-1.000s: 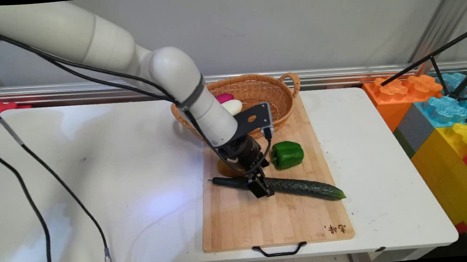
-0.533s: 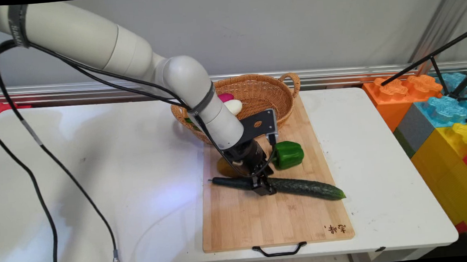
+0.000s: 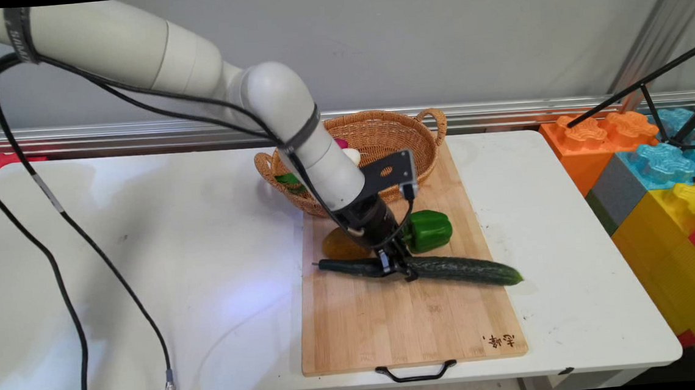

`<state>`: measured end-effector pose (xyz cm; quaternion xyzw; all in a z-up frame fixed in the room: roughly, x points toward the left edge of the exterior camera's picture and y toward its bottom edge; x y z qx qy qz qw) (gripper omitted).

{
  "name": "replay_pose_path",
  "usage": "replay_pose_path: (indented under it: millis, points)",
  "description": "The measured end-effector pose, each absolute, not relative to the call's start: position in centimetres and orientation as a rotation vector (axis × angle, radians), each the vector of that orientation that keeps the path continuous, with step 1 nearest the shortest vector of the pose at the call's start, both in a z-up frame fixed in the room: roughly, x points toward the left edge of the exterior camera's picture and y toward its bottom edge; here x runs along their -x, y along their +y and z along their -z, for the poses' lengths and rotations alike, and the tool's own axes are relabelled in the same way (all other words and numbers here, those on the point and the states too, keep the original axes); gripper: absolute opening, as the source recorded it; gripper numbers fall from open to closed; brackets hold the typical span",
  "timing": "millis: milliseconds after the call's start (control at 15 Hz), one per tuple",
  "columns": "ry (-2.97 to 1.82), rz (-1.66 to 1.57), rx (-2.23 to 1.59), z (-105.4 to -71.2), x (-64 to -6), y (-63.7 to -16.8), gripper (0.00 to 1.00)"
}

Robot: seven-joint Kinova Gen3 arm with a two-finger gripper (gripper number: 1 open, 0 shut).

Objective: Place the picked object in the vegetable basket

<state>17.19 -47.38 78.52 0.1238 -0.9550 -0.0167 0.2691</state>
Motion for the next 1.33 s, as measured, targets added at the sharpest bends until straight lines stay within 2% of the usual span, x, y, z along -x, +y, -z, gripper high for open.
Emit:
replay_pose_path:
  millis: [400, 867, 1133, 1333]
  points:
    - [-2.501, 0.087, -0.331, -83.9, -16.2, -48.1, 0.00]
    - [-2.400, -0.220, -0.474, -90.1, -17.2, -53.9, 0.00]
    - [-2.408, -0.390, -0.563, -91.1, -20.4, -57.1, 0.00]
    - [-2.433, -0.434, -0.606, -89.3, -22.9, -58.9, 0.00]
